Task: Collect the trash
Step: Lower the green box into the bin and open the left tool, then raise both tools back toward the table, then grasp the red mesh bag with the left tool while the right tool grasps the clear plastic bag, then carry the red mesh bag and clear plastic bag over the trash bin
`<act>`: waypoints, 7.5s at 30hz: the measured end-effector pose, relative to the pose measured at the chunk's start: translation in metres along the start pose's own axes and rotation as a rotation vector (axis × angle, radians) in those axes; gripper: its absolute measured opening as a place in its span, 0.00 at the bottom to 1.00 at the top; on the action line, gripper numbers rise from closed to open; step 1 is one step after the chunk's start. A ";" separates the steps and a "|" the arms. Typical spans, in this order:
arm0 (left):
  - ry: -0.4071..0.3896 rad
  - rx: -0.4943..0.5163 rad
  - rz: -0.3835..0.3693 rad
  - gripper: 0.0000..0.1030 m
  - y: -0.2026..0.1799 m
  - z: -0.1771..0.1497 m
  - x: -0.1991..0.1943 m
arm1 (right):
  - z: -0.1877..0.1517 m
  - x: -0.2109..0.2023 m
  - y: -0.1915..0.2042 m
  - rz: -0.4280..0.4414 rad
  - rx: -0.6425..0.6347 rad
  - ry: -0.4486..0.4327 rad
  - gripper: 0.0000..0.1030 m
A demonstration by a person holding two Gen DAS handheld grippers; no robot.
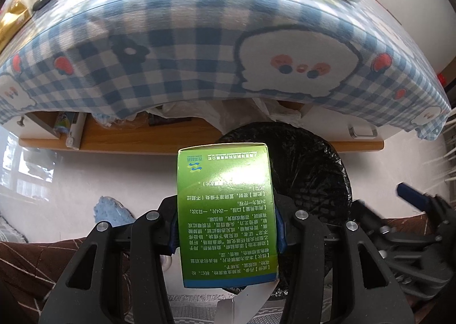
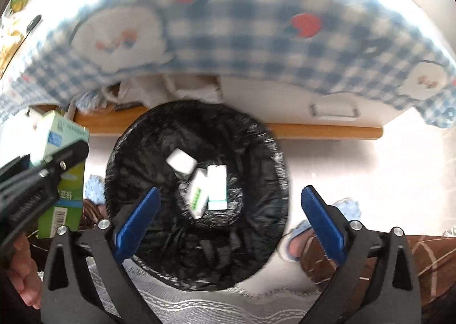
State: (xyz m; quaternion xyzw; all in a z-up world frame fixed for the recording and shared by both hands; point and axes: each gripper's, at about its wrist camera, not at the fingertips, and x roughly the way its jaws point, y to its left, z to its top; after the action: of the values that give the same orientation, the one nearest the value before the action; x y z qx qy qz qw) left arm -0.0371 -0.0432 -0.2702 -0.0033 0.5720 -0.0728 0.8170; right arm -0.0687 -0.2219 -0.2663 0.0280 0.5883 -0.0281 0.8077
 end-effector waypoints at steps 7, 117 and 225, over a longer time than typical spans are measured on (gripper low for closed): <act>0.048 0.027 0.004 0.46 -0.025 -0.002 0.024 | 0.012 -0.029 -0.040 -0.020 0.043 -0.059 0.92; -0.133 -0.005 0.065 0.90 -0.005 0.281 -0.027 | 0.367 -0.061 -0.012 -0.057 -0.078 -0.370 0.92; -0.091 -0.036 -0.015 0.18 0.013 0.012 -0.103 | 0.018 -0.084 0.033 0.024 -0.083 -0.179 0.41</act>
State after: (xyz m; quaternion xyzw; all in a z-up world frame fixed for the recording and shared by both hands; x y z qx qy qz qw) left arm -0.0589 -0.0189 -0.1709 -0.0258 0.5355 -0.0682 0.8414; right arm -0.0750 -0.1890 -0.1810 -0.0010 0.5138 0.0035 0.8579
